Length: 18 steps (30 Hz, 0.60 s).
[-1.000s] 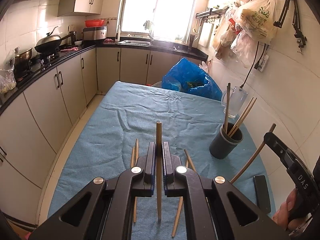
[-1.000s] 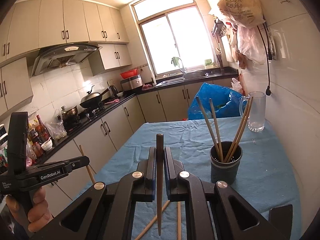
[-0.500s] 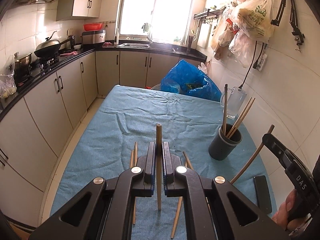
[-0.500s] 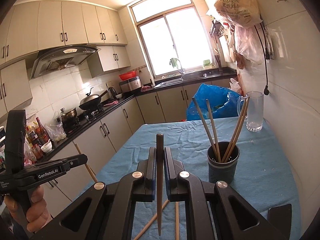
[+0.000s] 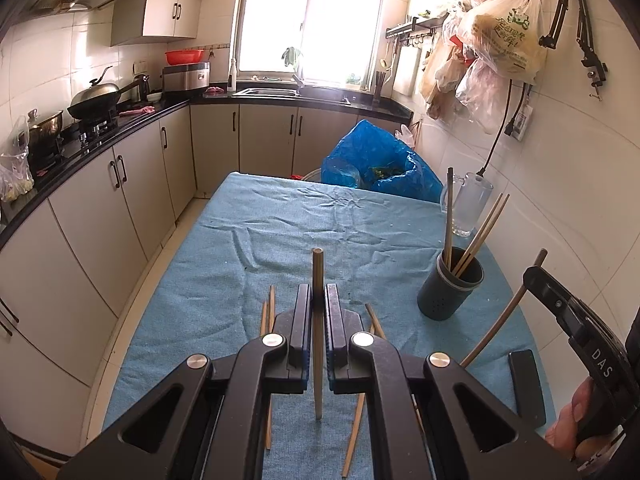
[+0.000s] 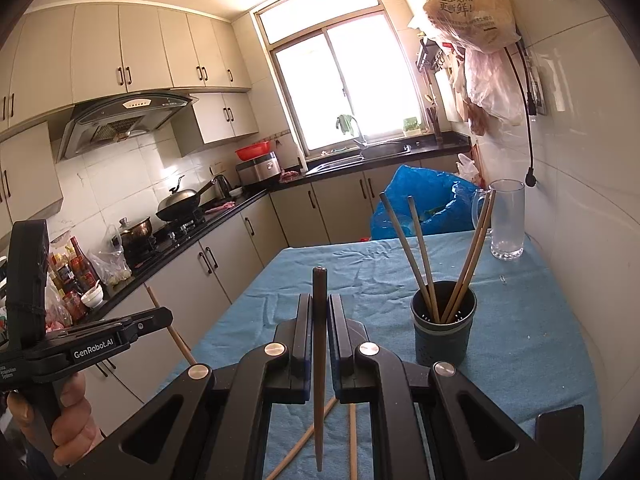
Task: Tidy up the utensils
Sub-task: 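Lift both held chopsticks upright and carry them toward the black cup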
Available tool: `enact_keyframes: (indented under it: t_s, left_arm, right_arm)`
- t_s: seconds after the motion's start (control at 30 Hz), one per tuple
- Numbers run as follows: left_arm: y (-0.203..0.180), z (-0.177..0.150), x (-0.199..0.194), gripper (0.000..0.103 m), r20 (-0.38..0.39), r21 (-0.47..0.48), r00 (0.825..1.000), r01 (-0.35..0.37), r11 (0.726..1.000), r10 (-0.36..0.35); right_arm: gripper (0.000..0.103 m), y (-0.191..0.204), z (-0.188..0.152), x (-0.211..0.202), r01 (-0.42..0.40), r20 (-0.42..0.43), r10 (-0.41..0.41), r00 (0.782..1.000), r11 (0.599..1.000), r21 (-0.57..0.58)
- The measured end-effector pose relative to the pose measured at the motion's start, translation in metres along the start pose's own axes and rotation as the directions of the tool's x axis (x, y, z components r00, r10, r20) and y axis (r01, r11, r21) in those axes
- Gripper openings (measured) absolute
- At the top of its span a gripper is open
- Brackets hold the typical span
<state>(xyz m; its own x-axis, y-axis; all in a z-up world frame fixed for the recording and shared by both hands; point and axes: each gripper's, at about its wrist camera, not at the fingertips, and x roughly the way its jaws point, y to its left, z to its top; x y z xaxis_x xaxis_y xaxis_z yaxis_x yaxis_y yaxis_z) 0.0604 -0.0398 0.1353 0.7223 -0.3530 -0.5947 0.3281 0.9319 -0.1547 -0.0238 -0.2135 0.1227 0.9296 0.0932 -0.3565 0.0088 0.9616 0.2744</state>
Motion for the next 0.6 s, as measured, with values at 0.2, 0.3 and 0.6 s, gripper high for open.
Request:
enact_keyframes:
  t_s: [0.2, 0.3, 0.6]
  left_arm:
    - [-0.001, 0.0, 0.0, 0.005, 0.0, 0.0, 1.0, -0.001, 1.0, 0.001]
    - [-0.001, 0.0, 0.0, 0.005, 0.0, 0.003, 1.0, -0.002, 1.0, 0.002]
    - [-0.002, -0.001, -0.004, 0.005, 0.007, 0.012, 1.0, -0.001, 1.0, 0.001]
  right_arm:
    - [0.008, -0.001, -0.001, -0.002, 0.0, 0.0, 0.0, 1.0, 1.0, 0.008]
    - [0.008, -0.003, -0.001, -0.004, 0.001, 0.004, -0.001, 1.0, 1.0, 0.012]
    - [0.008, -0.005, 0.002, -0.012, 0.002, 0.02, -0.003, 1.0, 1.0, 0.02]
